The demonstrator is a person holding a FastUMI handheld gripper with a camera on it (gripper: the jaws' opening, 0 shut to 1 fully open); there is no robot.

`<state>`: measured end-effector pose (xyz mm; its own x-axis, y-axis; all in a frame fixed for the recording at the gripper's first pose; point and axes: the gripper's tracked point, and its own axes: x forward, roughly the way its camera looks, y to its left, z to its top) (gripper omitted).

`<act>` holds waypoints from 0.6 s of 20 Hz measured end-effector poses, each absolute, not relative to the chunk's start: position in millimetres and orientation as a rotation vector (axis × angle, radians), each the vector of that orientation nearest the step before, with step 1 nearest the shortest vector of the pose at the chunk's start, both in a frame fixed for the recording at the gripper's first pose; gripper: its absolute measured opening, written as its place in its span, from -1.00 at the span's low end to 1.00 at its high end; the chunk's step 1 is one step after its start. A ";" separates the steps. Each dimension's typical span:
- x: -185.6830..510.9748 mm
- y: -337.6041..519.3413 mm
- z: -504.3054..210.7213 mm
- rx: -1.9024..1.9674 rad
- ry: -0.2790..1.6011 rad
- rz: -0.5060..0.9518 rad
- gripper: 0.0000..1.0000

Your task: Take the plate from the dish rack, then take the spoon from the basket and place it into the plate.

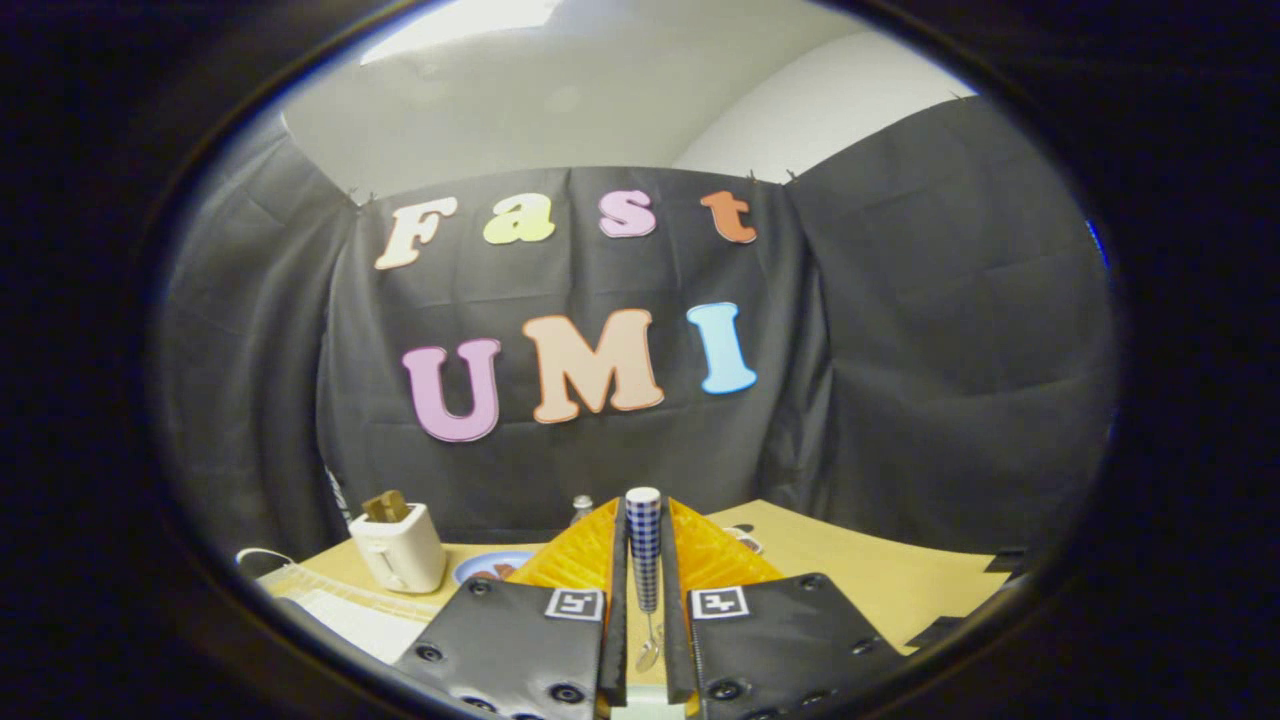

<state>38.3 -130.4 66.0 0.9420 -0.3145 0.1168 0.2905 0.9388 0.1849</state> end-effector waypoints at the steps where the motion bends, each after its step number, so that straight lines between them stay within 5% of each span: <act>1: 32.0 -125.0 57.4 0.181 -0.132 -0.302 -0.65; 12: 14.2 -88.7 -88.5 0.495 0.083 -0.159 -0.64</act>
